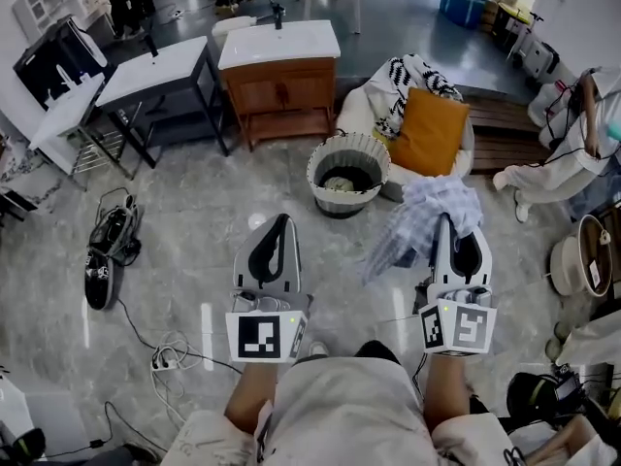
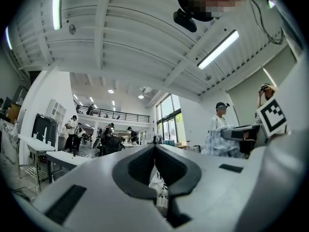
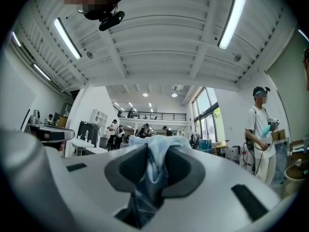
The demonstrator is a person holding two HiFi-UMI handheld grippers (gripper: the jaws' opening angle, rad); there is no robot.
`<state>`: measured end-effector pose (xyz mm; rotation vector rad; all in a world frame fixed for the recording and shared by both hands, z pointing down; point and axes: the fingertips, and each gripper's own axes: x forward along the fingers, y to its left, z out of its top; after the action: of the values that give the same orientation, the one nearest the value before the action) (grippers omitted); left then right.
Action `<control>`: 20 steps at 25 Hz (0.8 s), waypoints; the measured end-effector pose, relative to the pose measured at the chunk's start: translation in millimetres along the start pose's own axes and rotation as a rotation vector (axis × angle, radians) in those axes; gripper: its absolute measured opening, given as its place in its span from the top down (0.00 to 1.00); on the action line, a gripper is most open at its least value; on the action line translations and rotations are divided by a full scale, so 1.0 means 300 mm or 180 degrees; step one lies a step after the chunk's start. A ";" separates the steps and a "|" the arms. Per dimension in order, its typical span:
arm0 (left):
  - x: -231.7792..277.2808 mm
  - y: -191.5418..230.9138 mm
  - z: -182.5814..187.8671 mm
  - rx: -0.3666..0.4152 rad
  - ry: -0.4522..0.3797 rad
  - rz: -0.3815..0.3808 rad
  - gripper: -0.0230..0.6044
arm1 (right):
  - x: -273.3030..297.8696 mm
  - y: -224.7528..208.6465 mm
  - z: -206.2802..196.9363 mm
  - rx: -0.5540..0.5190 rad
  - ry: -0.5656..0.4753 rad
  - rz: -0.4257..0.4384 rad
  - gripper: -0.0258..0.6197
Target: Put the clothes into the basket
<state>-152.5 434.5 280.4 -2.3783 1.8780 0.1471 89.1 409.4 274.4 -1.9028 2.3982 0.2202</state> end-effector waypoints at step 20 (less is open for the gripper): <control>0.401 0.002 -0.125 0.0040 0.0090 0.0019 0.96 | 0.358 -0.118 -0.148 0.0129 0.0032 0.0145 0.85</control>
<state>-124.8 313.1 300.3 -2.3793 1.8927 0.1024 100.4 291.1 300.3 -1.8382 2.4351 0.1636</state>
